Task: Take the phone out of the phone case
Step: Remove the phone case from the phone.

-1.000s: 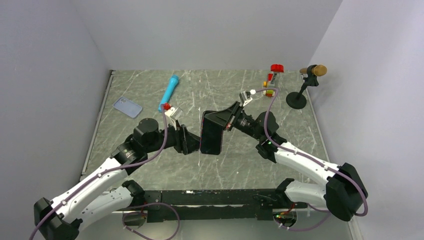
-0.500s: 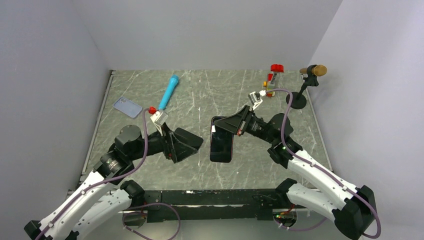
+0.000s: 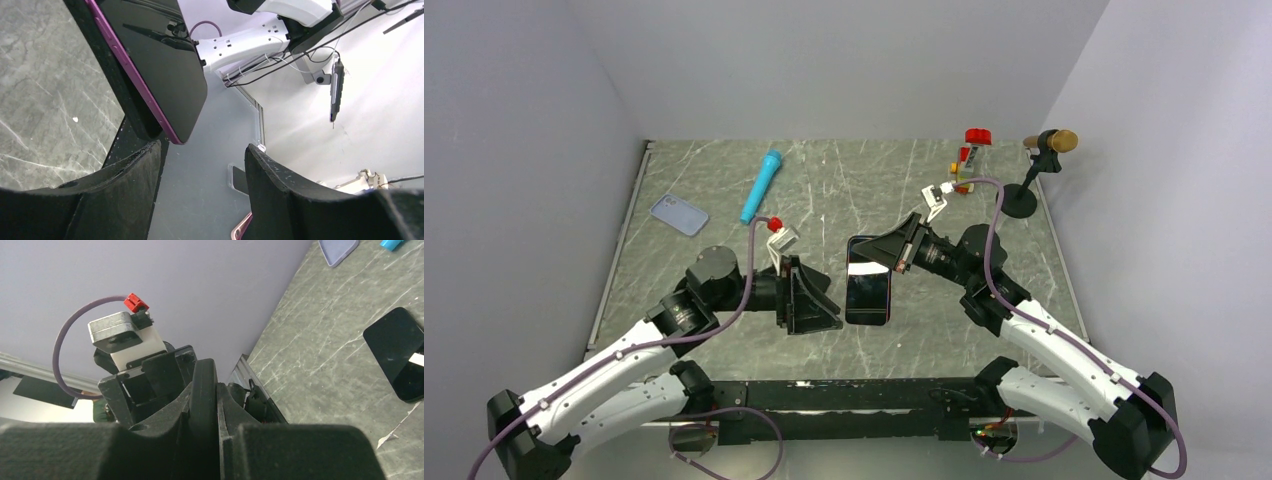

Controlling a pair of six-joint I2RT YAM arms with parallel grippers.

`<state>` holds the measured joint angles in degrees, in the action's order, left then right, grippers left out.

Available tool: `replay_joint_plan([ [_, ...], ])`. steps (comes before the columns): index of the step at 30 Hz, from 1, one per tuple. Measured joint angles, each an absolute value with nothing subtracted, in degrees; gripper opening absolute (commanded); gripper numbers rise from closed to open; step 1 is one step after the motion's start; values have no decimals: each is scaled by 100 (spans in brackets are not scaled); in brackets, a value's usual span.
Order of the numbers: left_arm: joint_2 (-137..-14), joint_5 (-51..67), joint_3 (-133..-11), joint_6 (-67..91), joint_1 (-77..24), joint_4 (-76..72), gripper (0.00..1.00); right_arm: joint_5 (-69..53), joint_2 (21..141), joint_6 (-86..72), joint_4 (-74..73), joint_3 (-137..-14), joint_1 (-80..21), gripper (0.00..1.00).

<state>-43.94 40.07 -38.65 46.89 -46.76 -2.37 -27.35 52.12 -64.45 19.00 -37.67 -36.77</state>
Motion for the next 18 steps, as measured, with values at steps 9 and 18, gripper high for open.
replay_joint_plan([
  [9,-4657,3820,-3734,4908,-4772,-408,60,-2738,5218,-6447,1900,-3767,-3677,0],
  [18,-4827,3830,-3618,5109,-4812,-738,48,-2766,5249,-6451,1911,-3767,-3671,0],
])
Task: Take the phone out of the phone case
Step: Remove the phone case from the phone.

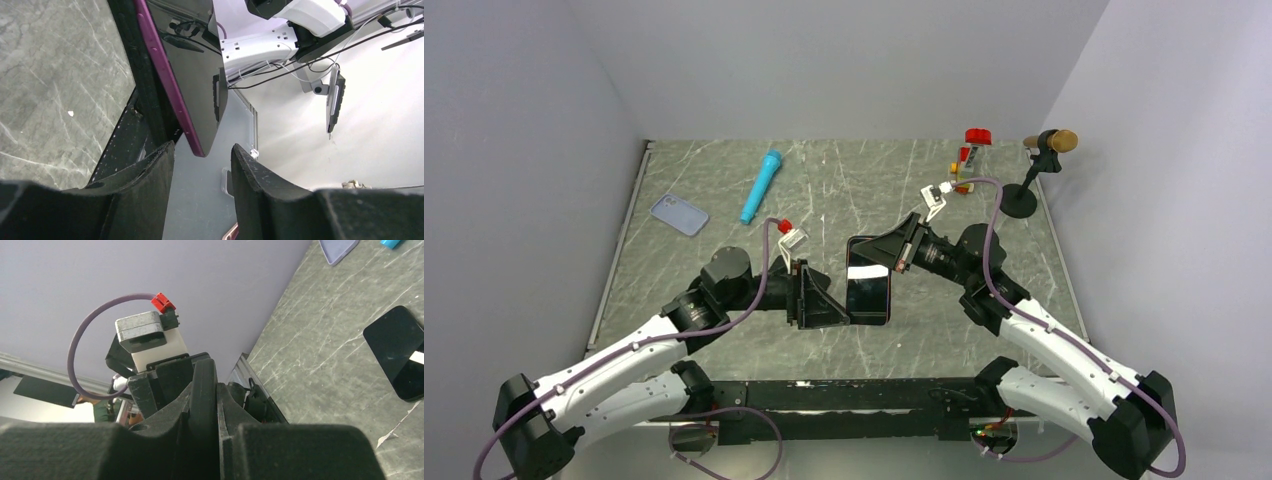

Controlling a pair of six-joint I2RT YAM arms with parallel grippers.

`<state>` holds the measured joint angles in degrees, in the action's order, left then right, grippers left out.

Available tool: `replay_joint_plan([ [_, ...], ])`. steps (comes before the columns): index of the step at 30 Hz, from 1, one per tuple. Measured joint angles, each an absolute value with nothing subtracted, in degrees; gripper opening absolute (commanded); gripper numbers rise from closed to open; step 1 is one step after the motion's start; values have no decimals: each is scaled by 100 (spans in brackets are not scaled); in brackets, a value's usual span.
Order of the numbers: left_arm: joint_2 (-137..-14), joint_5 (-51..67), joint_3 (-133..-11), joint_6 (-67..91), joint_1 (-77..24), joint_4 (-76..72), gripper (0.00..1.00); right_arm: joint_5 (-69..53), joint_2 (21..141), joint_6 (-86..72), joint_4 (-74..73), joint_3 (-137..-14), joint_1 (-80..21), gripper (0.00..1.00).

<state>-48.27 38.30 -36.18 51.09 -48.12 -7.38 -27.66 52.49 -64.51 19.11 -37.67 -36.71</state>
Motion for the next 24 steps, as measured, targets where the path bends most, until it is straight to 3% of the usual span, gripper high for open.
replay_joint_plan([
  [12,-4786,3601,-3699,4952,-4877,-432,44,-2766,5336,-6453,1949,-3767,-3671,0],
  [21,-3979,2860,-3728,4624,-4803,-91,46,-3124,5354,-6460,2029,-3765,-3671,0],
  [24,-3959,2762,-3728,4560,-4729,-89,52,-3293,5371,-6501,2174,-3767,-3671,0],
])
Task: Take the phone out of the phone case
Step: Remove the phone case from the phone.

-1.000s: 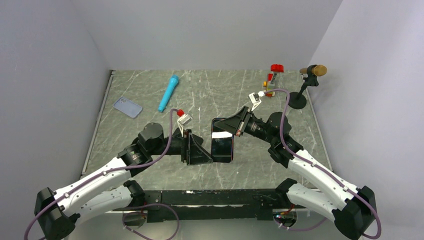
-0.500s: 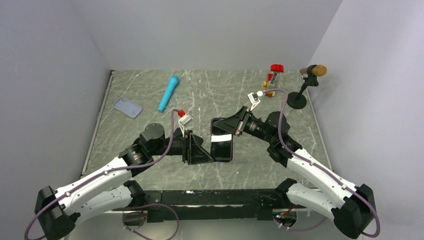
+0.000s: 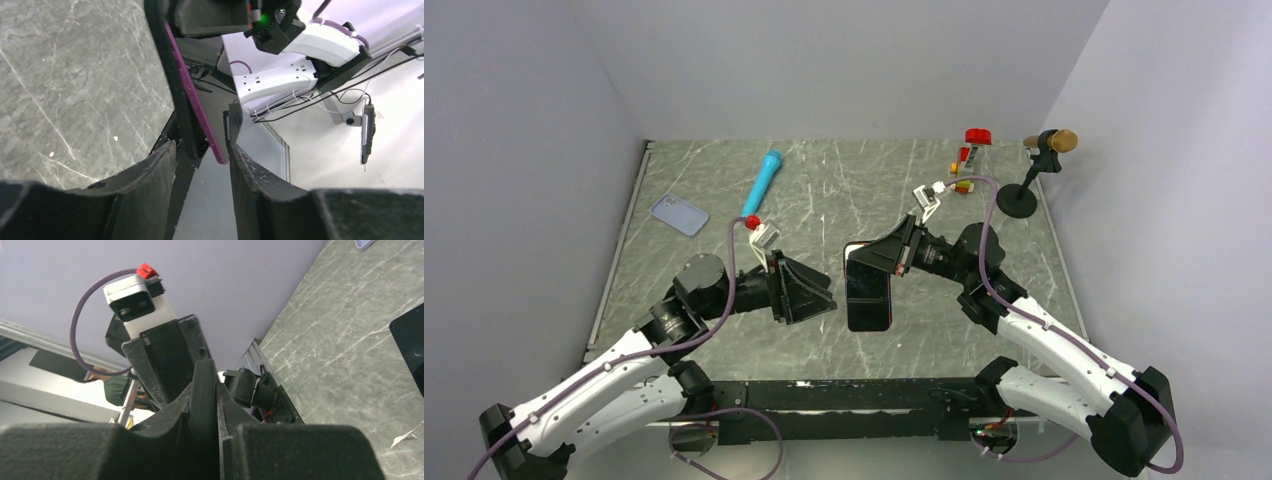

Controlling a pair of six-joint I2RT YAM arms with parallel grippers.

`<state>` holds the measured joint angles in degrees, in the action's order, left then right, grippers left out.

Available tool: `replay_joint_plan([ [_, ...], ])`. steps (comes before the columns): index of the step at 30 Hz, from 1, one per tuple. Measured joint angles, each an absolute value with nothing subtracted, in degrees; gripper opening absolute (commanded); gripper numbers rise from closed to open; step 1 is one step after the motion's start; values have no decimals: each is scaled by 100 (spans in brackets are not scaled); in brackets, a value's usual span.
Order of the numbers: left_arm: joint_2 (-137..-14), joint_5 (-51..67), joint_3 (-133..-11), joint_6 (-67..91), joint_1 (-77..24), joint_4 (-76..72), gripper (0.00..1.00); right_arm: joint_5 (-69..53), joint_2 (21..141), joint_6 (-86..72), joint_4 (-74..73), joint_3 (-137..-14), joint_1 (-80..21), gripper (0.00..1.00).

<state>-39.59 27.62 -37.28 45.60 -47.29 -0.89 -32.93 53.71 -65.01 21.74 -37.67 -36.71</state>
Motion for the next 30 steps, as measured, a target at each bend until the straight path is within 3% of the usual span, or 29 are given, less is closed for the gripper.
replay_joint_plan([
  [2,-4051,2786,-3728,4560,-4694,-104,55,-3378,5374,-6528,2263,-3767,-3671,0],
  [5,-4296,2971,-3719,4606,-4683,-259,37,-3483,5391,-6578,2379,-3767,-3671,0],
  [7,-4484,3159,-3706,4685,-4681,-425,33,-3514,5417,-6606,2440,-3767,-3671,0],
  [20,-4681,3806,-3474,5245,-4720,-1240,46,-3162,5437,-6158,1592,-4128,-3677,0],
  [30,-5247,4077,-3430,5518,-4842,-1789,39,-3146,5594,-6156,1632,-4128,-3686,0],
])
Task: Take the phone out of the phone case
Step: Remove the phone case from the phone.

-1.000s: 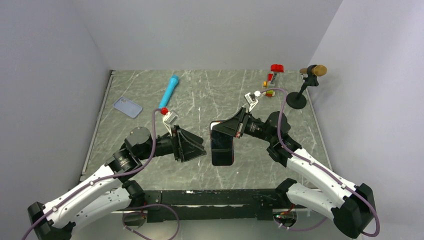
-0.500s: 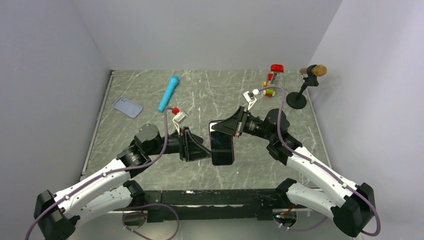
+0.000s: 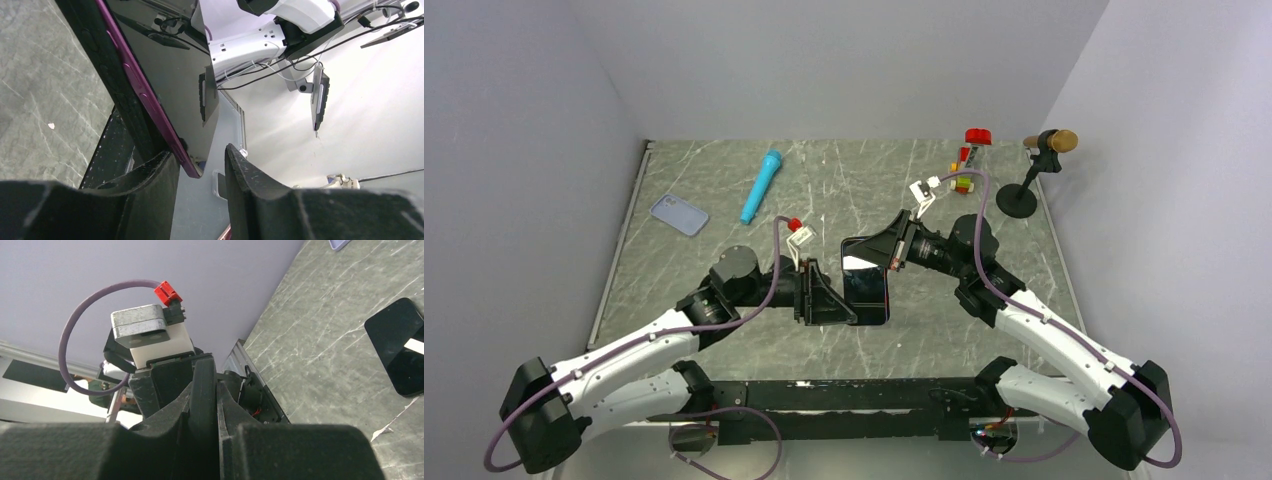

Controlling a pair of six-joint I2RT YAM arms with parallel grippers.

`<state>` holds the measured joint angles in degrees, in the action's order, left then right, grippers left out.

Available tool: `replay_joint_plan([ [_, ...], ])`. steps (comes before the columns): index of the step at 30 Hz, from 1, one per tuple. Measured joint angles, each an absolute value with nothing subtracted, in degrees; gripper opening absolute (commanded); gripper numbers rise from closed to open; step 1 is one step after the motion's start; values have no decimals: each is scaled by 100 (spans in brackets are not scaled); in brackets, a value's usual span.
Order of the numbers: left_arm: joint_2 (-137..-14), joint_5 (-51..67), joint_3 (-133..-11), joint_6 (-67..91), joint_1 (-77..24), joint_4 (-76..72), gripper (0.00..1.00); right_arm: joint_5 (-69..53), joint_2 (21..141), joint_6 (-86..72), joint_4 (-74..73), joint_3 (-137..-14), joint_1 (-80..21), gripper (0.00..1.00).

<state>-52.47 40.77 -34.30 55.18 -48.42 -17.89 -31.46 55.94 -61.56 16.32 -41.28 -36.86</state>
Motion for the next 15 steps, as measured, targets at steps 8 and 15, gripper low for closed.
replay_joint_plan([
  [8,-5505,4060,-3503,5645,-4827,-1865,6,-3218,5669,-6243,1942,-4108,-3710,0],
  [15,-5481,4121,-3544,5887,-4683,-1892,0,-3267,5664,-6215,2379,-4053,-3710,29],
])
